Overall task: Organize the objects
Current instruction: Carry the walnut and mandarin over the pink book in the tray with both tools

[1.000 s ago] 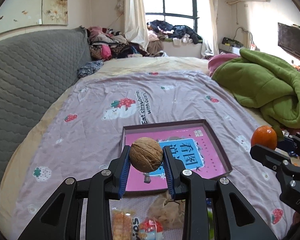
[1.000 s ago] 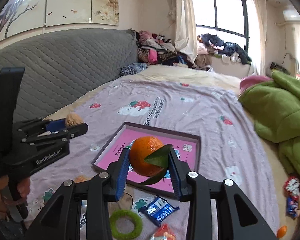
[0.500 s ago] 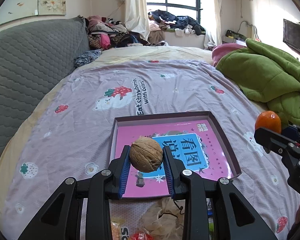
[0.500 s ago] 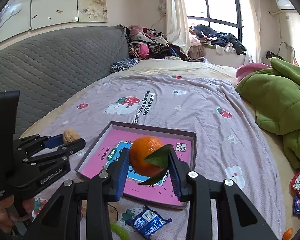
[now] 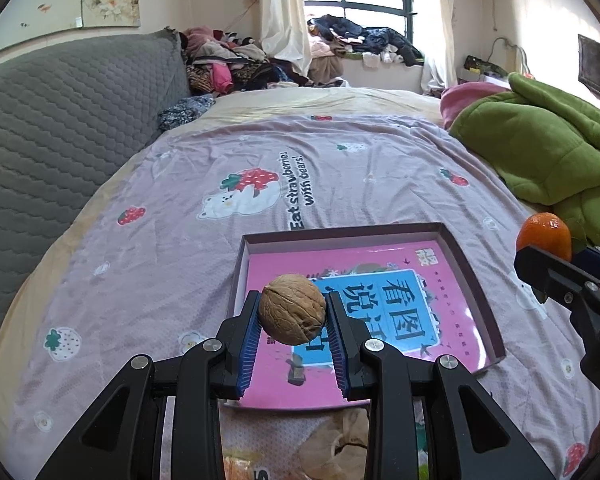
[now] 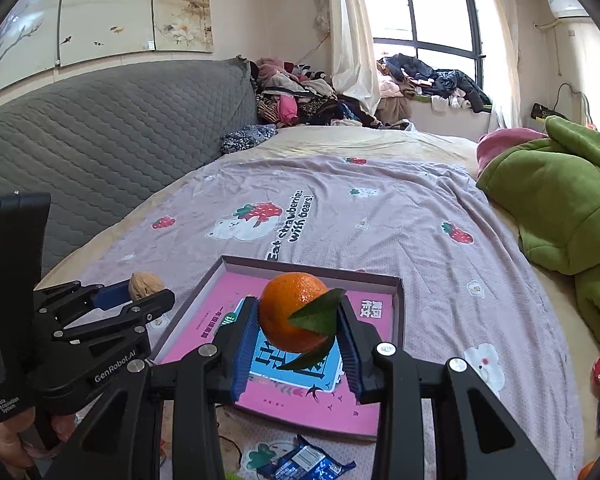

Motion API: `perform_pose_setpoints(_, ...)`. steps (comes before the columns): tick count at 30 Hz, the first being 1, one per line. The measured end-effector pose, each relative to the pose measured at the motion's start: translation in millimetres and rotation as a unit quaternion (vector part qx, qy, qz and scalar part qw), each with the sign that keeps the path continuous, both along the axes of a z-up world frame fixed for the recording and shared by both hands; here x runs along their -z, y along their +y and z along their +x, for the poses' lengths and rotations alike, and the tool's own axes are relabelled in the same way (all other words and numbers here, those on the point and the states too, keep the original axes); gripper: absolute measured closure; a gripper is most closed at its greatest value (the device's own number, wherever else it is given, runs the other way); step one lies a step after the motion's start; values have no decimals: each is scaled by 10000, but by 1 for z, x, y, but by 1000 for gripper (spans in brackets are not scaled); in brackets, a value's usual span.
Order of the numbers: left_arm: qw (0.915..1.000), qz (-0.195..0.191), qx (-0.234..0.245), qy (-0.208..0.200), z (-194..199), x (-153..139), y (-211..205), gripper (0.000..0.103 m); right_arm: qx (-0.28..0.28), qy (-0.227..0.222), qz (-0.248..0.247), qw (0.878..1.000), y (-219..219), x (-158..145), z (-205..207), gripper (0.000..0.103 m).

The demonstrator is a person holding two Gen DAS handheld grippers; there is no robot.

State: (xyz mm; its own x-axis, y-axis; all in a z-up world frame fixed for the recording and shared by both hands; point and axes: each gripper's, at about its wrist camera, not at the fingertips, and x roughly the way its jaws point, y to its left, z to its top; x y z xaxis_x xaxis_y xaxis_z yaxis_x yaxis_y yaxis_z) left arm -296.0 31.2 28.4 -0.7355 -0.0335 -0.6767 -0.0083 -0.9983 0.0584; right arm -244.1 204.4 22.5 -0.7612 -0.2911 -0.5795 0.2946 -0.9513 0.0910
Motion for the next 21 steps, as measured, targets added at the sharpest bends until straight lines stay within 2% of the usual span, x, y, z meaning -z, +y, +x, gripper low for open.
perform_pose_setpoints(11,9998,-102,-66,-163,-18,18,3,71,-25,-122,50,9999,-1,13,-17,65)
perform_pose_setpoints(21,9991,109,74,-392,-36,34,-5,71,-72,-409,109,9991,0,33,-33,65)
